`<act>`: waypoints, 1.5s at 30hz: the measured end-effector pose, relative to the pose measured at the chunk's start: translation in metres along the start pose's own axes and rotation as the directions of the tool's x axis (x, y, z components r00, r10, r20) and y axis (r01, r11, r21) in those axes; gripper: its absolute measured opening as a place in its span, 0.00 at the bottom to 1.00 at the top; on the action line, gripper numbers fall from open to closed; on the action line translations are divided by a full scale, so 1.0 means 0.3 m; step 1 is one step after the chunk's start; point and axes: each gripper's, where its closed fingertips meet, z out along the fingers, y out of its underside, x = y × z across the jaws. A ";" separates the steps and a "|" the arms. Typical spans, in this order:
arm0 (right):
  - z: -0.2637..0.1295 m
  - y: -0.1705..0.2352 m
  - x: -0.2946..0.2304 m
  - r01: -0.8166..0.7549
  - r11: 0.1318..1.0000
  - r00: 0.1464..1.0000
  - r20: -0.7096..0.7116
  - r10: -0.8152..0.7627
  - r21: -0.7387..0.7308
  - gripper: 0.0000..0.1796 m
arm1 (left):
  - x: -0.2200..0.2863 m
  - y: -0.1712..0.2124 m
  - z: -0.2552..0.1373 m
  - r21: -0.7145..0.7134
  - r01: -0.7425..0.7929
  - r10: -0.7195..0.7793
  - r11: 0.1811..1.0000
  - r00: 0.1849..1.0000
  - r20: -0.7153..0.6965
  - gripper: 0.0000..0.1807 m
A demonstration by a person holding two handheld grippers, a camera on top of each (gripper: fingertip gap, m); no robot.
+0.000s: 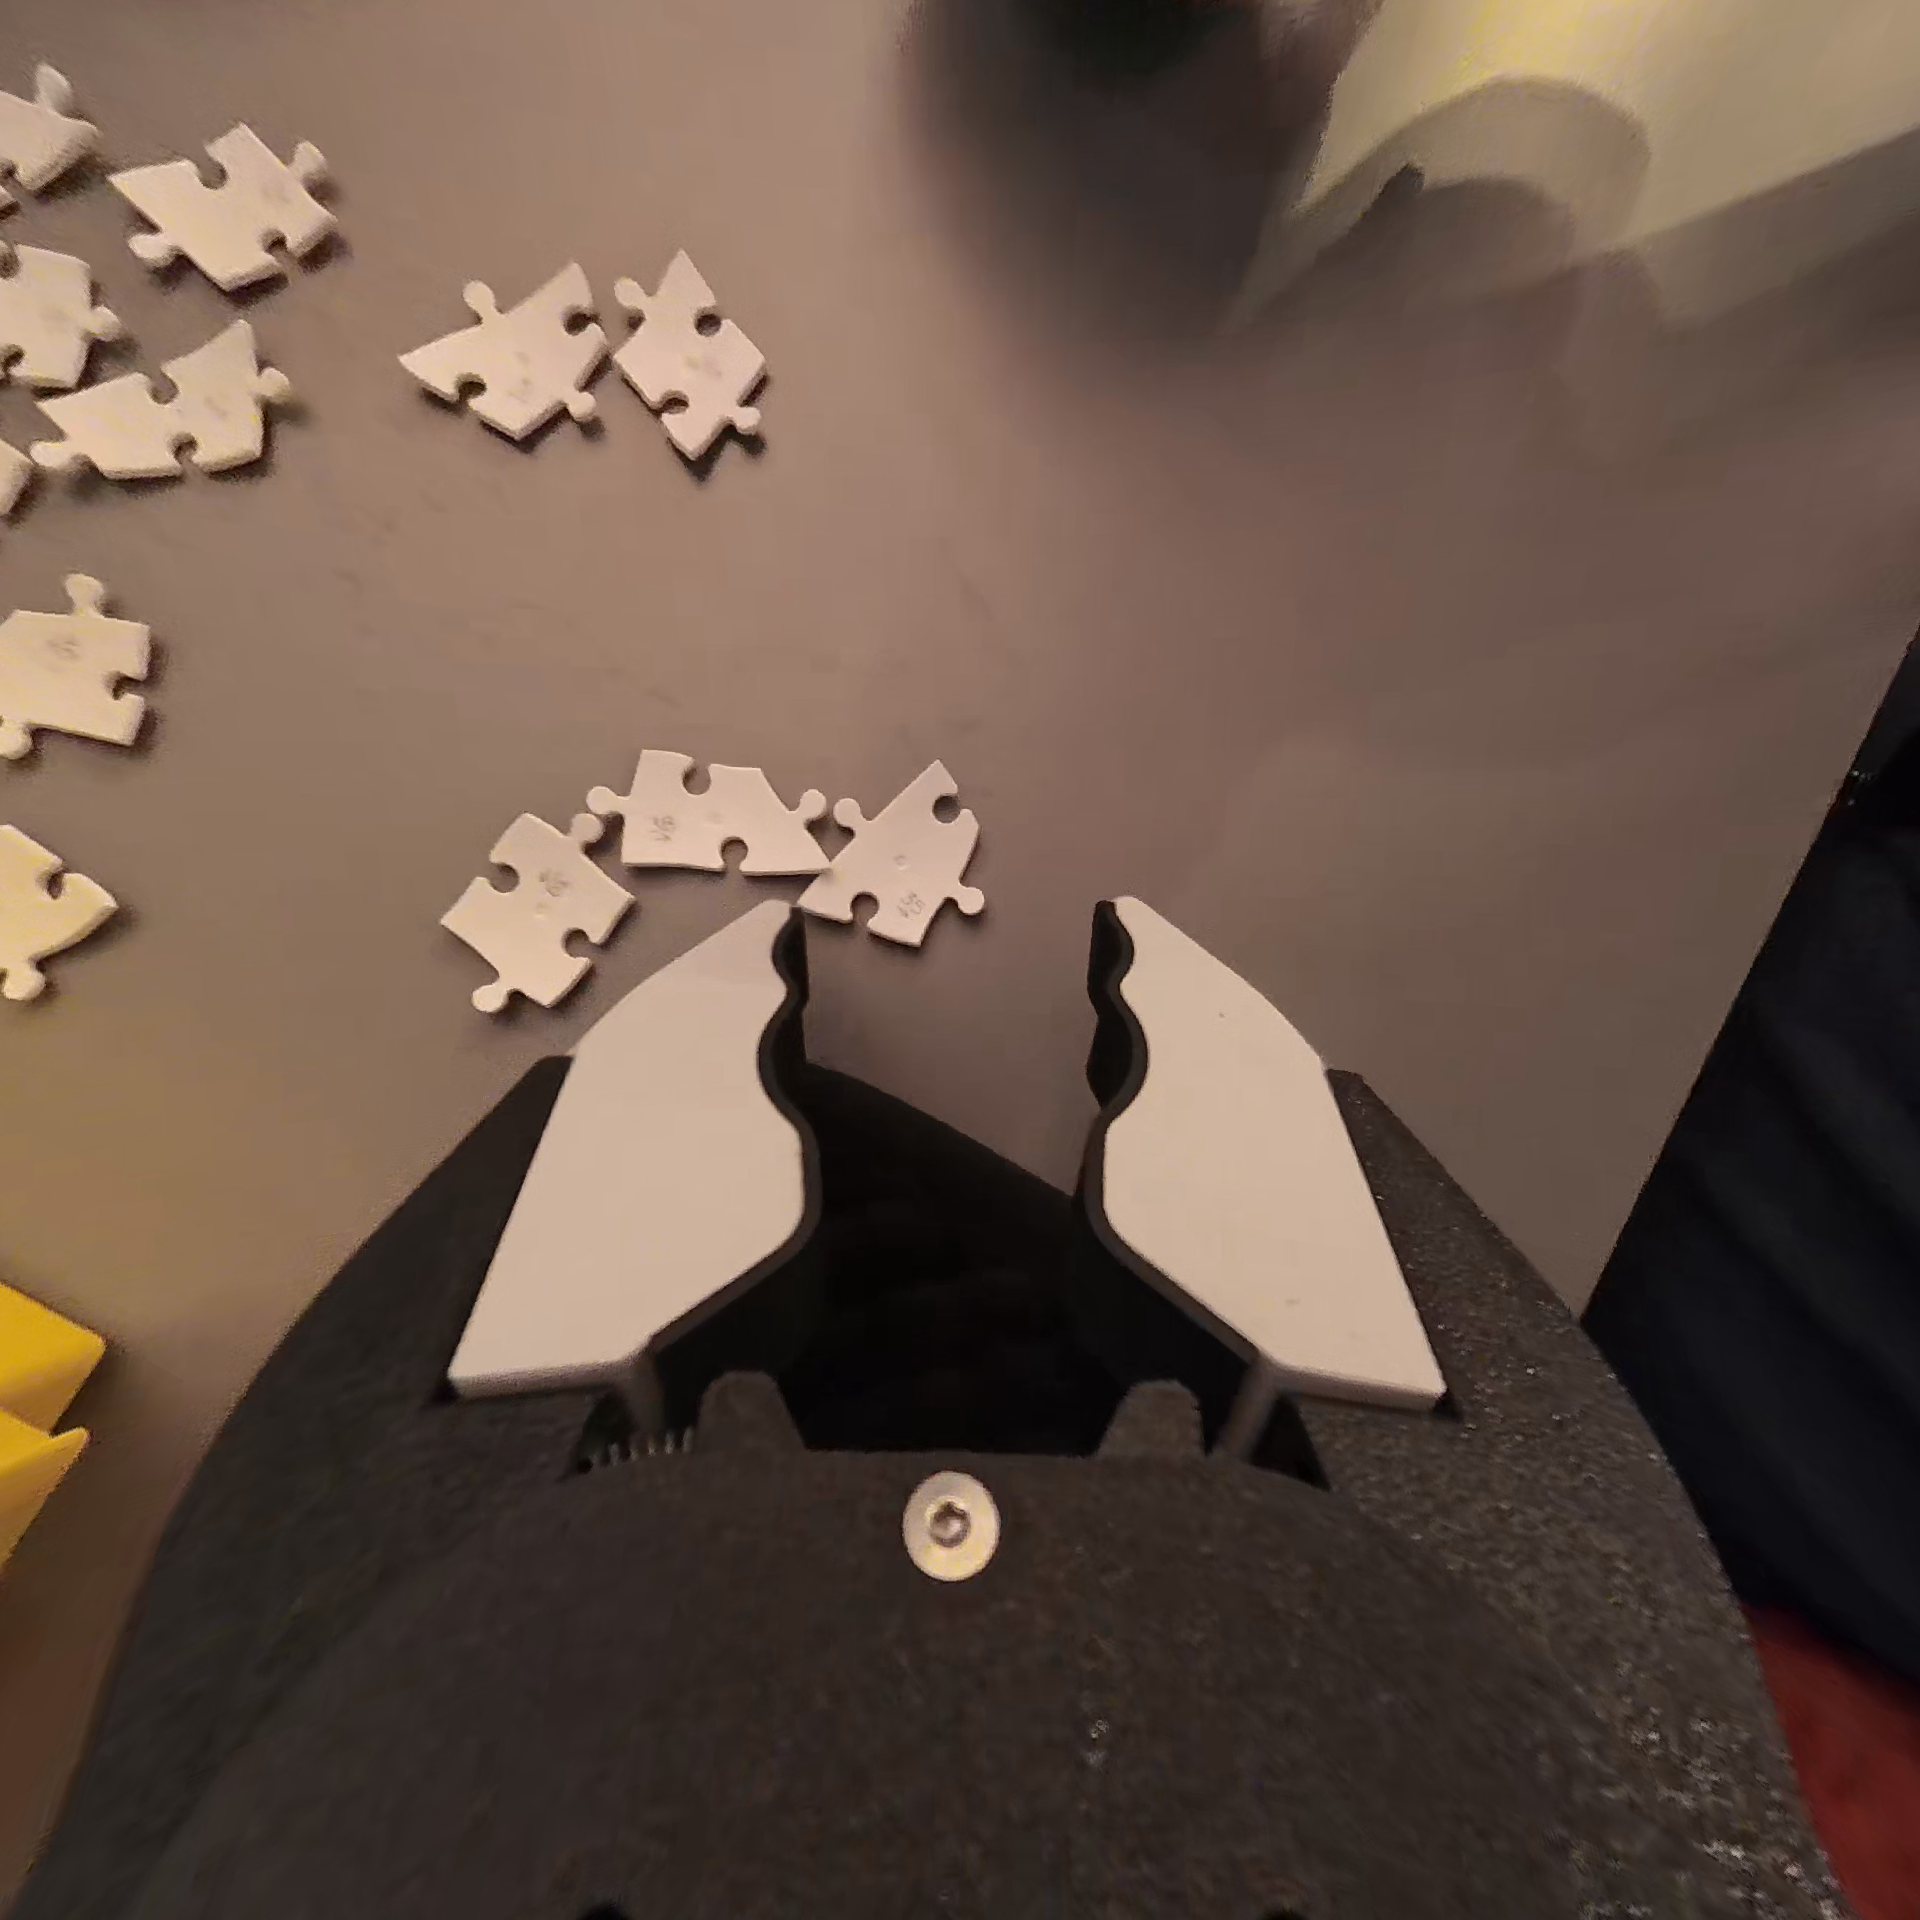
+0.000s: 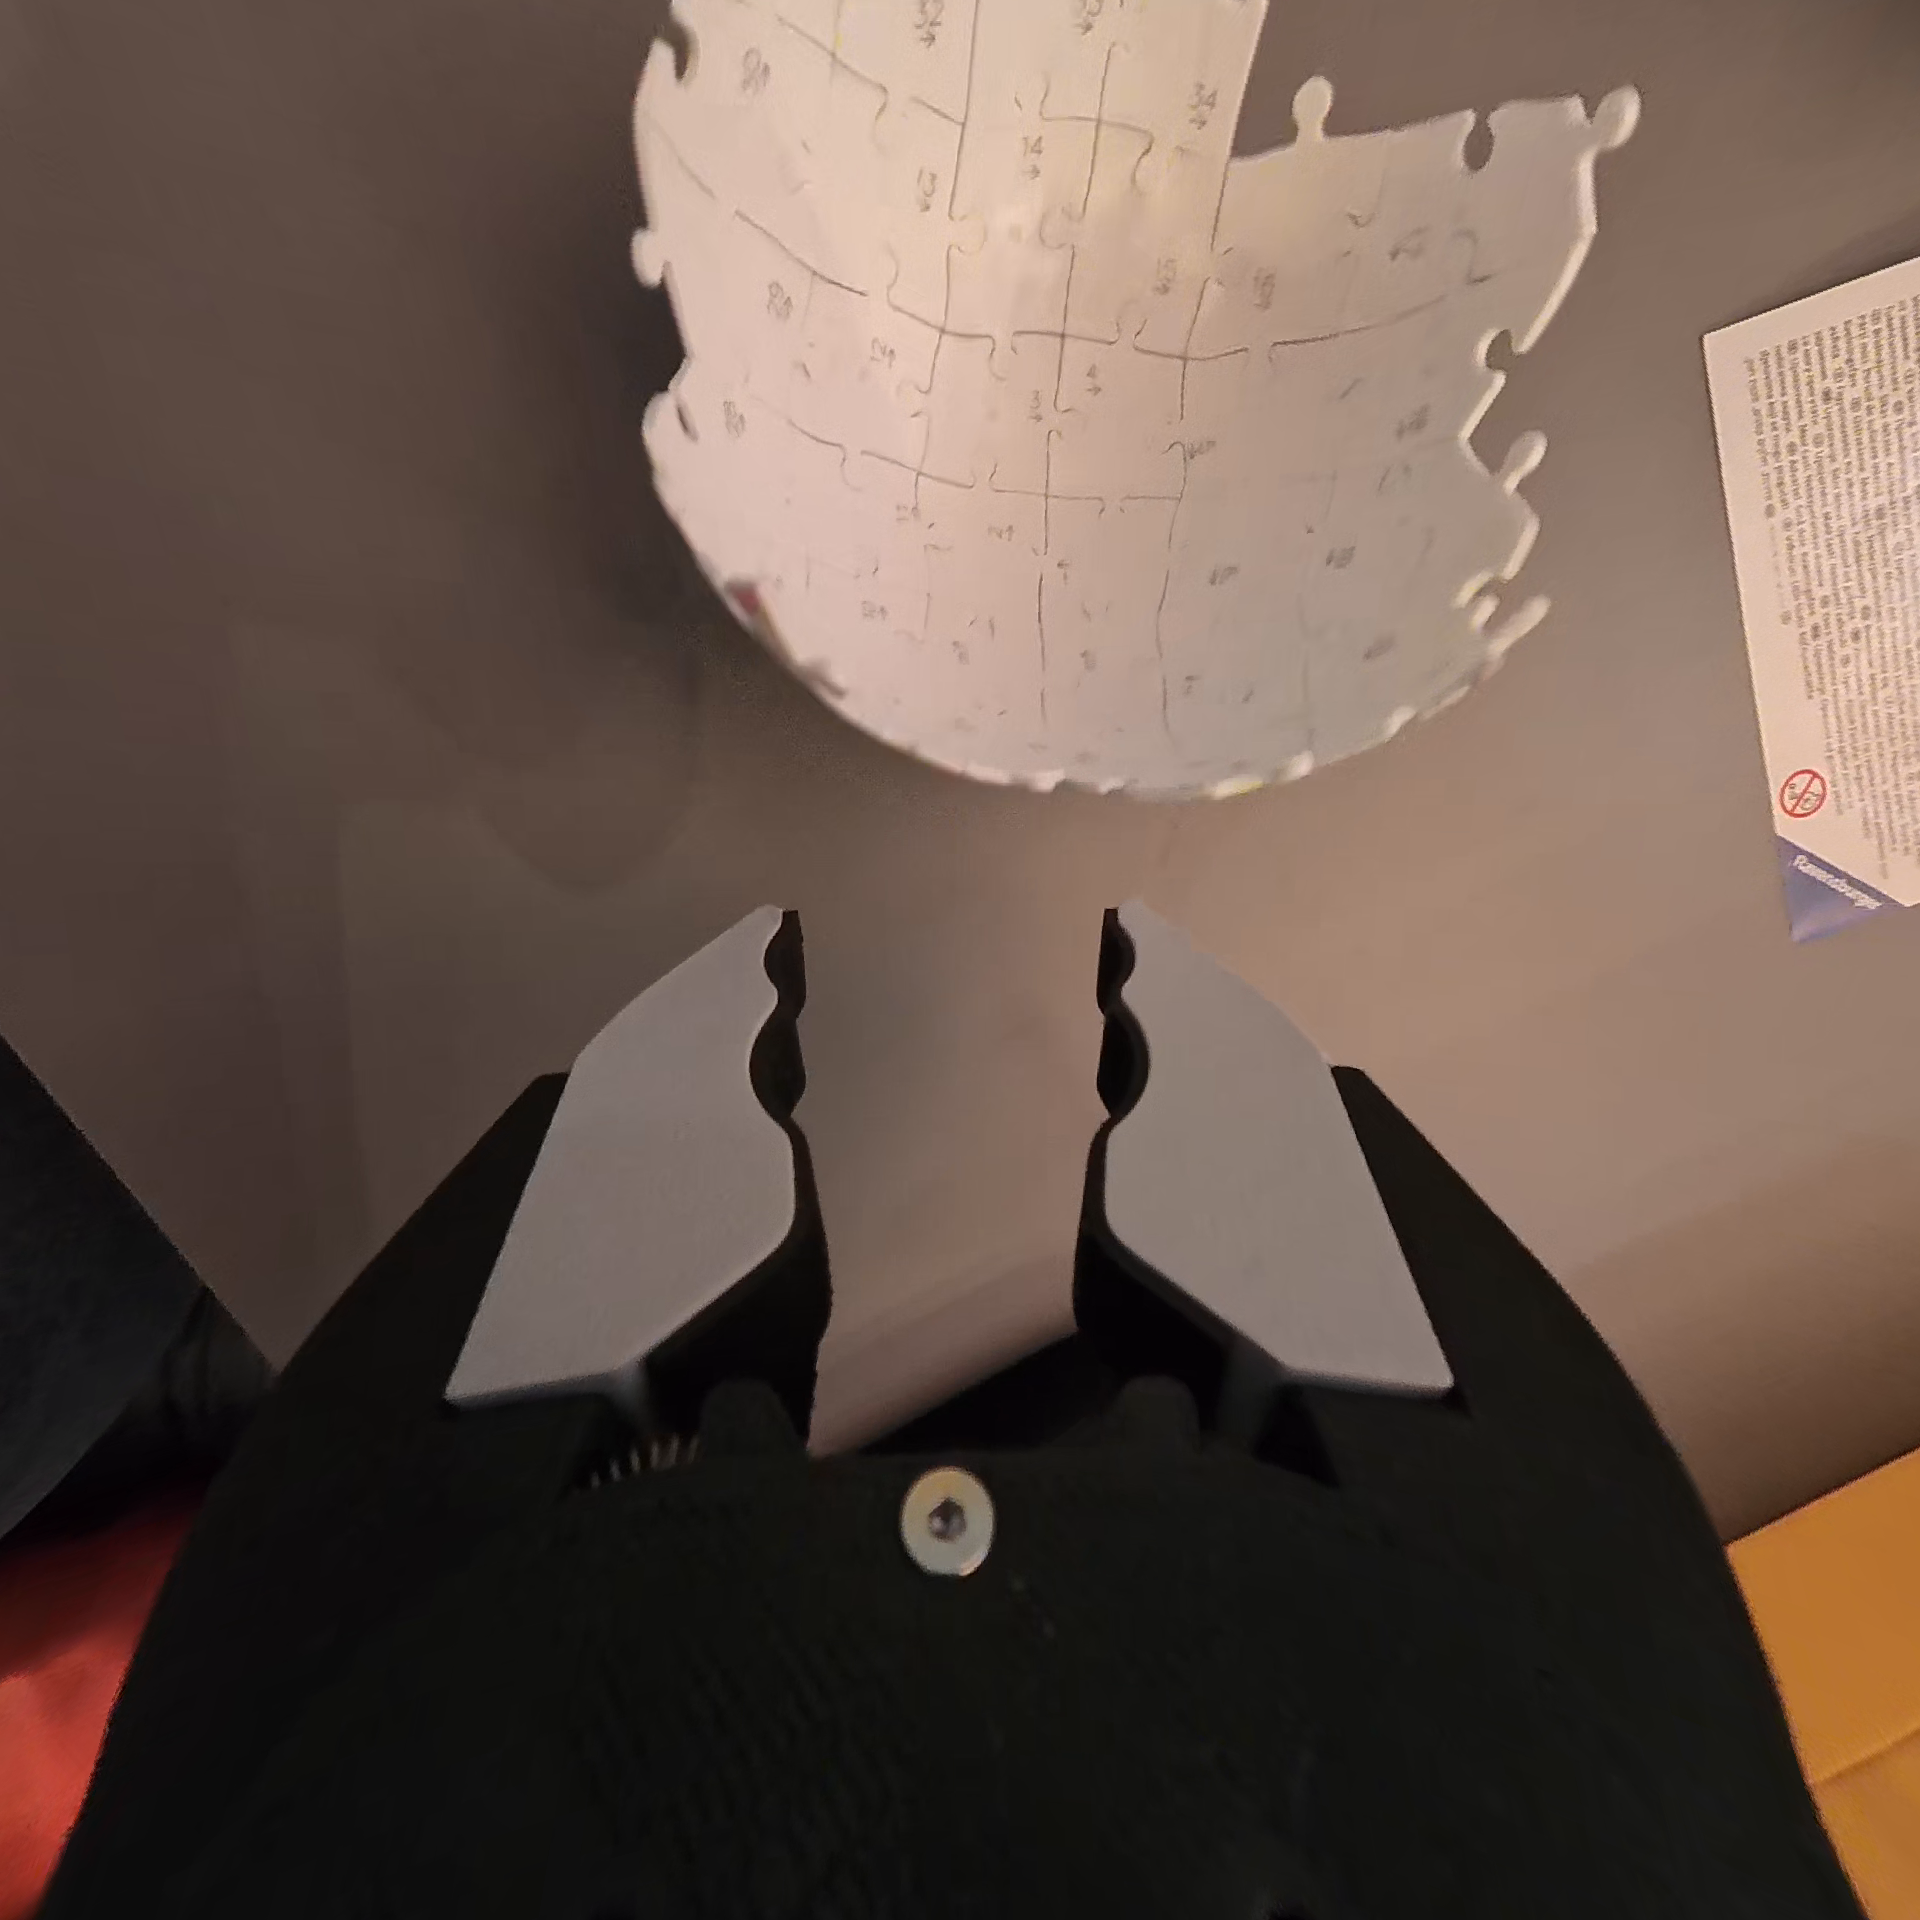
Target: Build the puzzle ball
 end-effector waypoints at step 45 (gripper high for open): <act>-0.020 -0.068 -0.110 0.112 0.987 0.992 0.042 -0.118 0.119 0.27 | -0.011 0.006 0.054 -0.149 -0.015 0.039 0.989 0.986 0.163 0.29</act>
